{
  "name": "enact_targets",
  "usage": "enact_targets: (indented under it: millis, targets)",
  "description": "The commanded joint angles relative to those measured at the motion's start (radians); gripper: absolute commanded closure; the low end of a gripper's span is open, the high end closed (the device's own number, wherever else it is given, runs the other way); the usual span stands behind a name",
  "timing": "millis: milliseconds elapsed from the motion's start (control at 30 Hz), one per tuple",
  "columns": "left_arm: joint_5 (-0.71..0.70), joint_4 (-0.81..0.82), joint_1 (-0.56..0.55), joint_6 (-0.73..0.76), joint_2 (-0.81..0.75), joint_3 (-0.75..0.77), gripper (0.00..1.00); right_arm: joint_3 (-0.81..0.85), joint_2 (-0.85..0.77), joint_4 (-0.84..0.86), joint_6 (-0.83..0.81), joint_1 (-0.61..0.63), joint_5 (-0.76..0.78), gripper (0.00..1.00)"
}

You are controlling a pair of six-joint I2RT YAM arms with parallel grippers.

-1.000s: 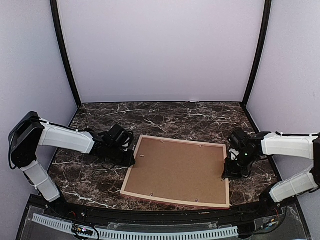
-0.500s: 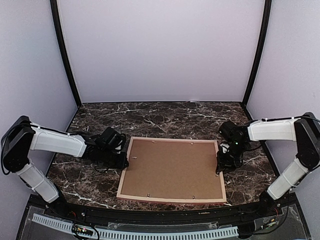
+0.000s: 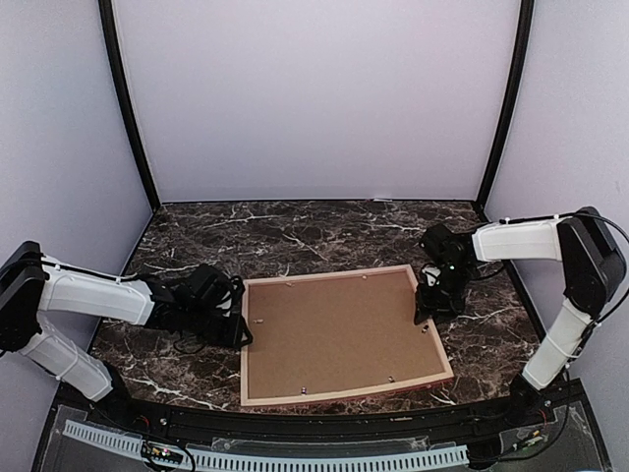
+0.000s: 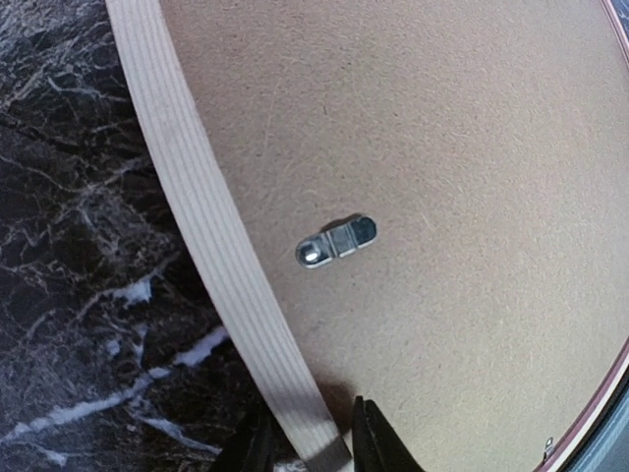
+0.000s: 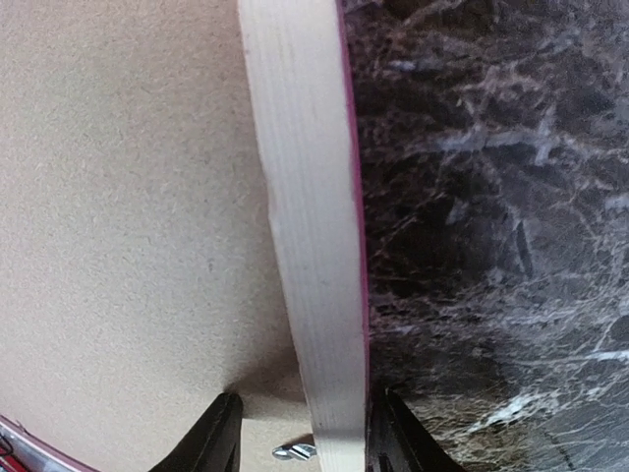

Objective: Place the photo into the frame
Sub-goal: Adjust the photo frame at the center of the board, then press the fastener onto the backboard.

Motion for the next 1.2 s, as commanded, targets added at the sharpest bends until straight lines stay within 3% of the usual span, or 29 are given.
enact_targets:
  millis: [0,400,633,933,1167]
  targets:
    - [0.104,0.022,-0.030,0.006,-0.029,-0.004,0.69,-0.033,-0.007,0.127,0.017,0.002,0.072,0.53]
    - [0.053,-0.012,-0.030,0.054,0.012,0.042,0.64,-0.122,-0.191,0.106,0.068,-0.029,0.077,0.51]
    - [0.049,-0.011,-0.030,0.051,0.026,0.054,0.64,-0.161,-0.197,0.113,0.057,-0.043,0.068,0.50]
    - [0.047,-0.016,-0.029,0.051,0.043,0.067,0.64,-0.188,-0.203,0.135,0.034,-0.068,0.051,0.63]
    - [0.048,-0.018,-0.030,0.051,0.055,0.070,0.64,-0.198,-0.193,0.152,0.024,-0.094,0.027,0.67]
